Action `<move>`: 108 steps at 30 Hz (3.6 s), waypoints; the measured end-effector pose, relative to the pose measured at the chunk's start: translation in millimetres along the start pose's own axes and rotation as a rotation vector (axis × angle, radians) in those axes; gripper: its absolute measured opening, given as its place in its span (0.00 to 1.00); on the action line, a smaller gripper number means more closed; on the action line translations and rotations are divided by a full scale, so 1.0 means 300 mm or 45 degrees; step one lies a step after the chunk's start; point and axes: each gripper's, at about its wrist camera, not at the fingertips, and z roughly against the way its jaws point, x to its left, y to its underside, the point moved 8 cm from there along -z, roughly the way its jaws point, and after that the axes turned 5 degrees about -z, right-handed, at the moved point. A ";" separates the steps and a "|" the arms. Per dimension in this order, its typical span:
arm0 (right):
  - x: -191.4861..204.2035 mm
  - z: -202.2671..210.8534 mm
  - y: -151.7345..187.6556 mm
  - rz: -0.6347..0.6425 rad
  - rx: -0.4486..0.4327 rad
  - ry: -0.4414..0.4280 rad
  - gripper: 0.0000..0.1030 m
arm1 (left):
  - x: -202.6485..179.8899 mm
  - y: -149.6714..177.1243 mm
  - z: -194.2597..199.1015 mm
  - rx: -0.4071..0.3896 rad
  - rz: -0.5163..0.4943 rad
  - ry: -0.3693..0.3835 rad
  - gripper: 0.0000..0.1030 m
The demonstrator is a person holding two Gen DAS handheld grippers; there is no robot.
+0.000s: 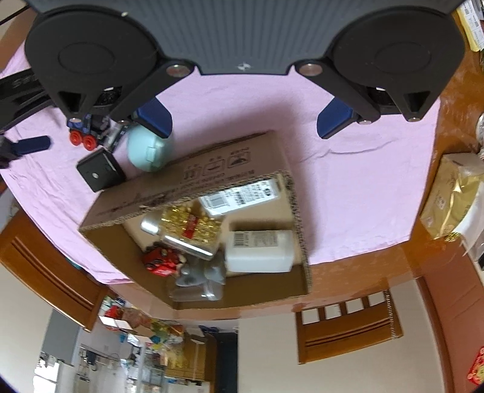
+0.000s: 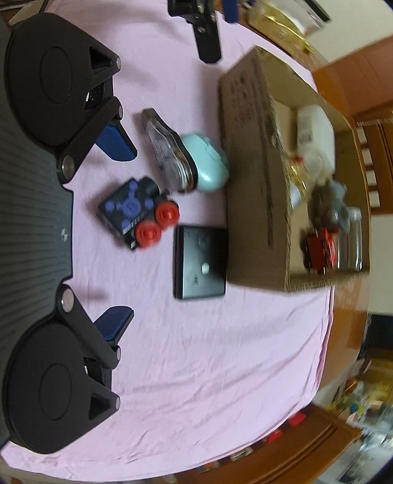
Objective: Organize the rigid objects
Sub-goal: 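Move both tools toward the black oval case and black cube toy, then grasp the black oval case with the left tool while the right tool grasps the black cube toy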
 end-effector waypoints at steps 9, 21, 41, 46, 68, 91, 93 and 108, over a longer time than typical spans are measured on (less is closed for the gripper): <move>-0.015 -0.096 -0.002 0.144 -0.037 0.047 1.00 | -0.119 0.028 -0.022 0.039 -0.048 0.078 0.98; -0.170 -0.084 0.003 0.259 -0.060 -0.033 1.00 | -0.241 -0.012 -0.103 0.052 0.071 -0.058 0.98; -0.191 -0.065 0.023 0.431 -0.140 -0.149 1.00 | -0.374 0.009 -0.154 0.079 0.141 -0.092 0.98; -0.195 -0.059 0.030 0.443 -0.140 -0.156 1.00 | -0.408 0.030 -0.207 0.115 0.105 -0.103 0.98; -0.192 -0.051 0.034 0.466 -0.133 -0.167 1.00 | -0.292 0.158 -0.159 0.146 0.105 -0.068 1.00; -0.091 -0.051 0.072 0.404 -0.039 -0.123 1.00 | -0.171 0.160 -0.151 0.183 0.034 -0.013 0.87; -0.059 -0.047 0.083 0.427 -0.035 -0.143 1.00 | -0.163 0.162 -0.150 0.182 0.028 -0.005 0.87; -0.045 -0.026 0.072 0.451 -0.039 -0.179 0.90 | -0.151 0.159 -0.153 0.174 0.002 0.017 0.87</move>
